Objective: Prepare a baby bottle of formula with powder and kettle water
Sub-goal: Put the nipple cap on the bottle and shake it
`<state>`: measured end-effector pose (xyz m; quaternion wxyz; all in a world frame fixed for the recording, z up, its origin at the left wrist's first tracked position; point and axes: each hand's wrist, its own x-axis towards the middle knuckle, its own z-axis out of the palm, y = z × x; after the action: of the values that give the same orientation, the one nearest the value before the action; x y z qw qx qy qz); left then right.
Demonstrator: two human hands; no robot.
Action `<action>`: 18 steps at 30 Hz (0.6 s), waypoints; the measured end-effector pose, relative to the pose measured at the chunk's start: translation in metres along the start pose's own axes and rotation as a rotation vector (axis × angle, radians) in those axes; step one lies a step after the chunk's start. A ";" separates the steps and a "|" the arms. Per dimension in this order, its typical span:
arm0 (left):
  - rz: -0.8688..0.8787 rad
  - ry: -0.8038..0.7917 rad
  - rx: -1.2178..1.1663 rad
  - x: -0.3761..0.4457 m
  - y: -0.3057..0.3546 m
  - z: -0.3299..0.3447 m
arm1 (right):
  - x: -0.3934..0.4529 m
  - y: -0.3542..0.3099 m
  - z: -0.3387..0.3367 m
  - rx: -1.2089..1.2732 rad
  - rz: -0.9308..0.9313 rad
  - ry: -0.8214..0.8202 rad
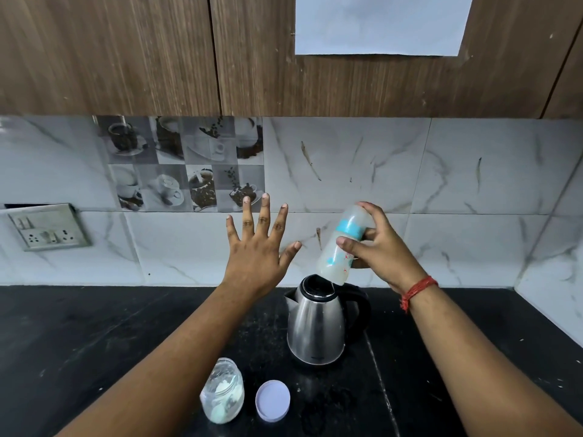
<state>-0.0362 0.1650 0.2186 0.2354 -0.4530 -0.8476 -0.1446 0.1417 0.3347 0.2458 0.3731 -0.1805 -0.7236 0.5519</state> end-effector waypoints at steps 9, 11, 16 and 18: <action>-0.004 0.000 -0.006 0.002 0.002 0.000 | 0.001 0.006 0.000 0.078 -0.025 0.119; 0.002 0.000 0.001 0.002 0.002 0.000 | 0.001 0.003 0.000 0.011 -0.004 0.012; -0.005 -0.002 -0.002 0.002 0.001 0.003 | 0.004 0.004 -0.003 0.112 -0.042 0.152; 0.009 -0.010 0.005 0.001 0.002 0.004 | 0.004 0.001 -0.001 -0.020 -0.011 -0.023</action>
<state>-0.0358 0.1690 0.2155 0.2330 -0.4569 -0.8471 -0.1391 0.1400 0.3385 0.2459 0.3661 -0.1737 -0.7343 0.5446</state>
